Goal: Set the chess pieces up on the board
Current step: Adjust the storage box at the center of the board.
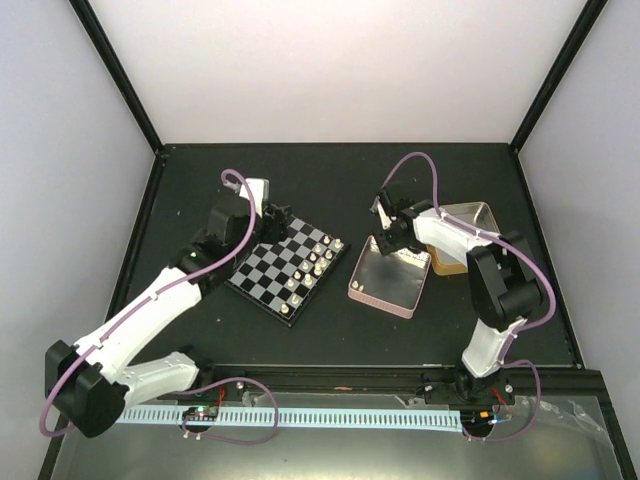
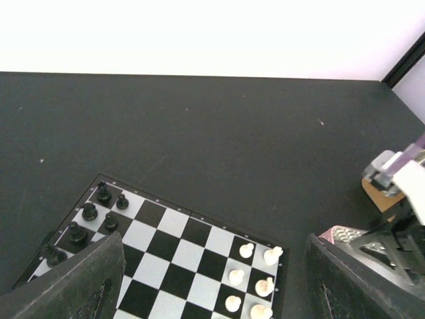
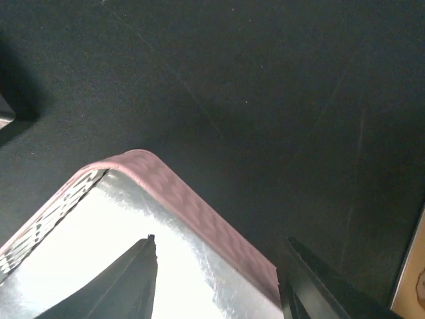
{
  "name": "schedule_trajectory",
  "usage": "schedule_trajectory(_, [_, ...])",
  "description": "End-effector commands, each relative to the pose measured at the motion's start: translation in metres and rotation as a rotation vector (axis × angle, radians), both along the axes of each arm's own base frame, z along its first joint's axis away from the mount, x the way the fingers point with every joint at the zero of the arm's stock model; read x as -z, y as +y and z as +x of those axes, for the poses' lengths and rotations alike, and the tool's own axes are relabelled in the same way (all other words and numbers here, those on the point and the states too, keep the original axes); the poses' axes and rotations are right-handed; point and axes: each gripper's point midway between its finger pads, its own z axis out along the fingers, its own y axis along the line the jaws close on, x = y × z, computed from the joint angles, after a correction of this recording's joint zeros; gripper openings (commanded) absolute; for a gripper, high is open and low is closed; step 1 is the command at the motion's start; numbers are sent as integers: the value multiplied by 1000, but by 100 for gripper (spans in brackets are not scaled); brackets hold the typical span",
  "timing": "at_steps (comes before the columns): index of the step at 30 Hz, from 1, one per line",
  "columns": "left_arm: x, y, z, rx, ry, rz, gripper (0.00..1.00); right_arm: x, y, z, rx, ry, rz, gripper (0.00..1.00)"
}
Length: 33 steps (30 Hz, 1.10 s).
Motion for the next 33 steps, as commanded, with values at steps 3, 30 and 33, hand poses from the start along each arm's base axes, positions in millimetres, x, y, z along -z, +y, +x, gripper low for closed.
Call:
schedule_trajectory(3, [-16, -9, 10, 38, -1, 9, 75, 8, -13, 8, 37, 9, -76, 43])
schedule_trajectory(30, [1, -14, -32, 141, 63, -133, 74, -14, -74, -65, 614, -107, 67, 12])
schedule_trajectory(33, [11, -11, -40, 136, 99, -143, 75, -37, -68, -52, 618, -154, 111, 31])
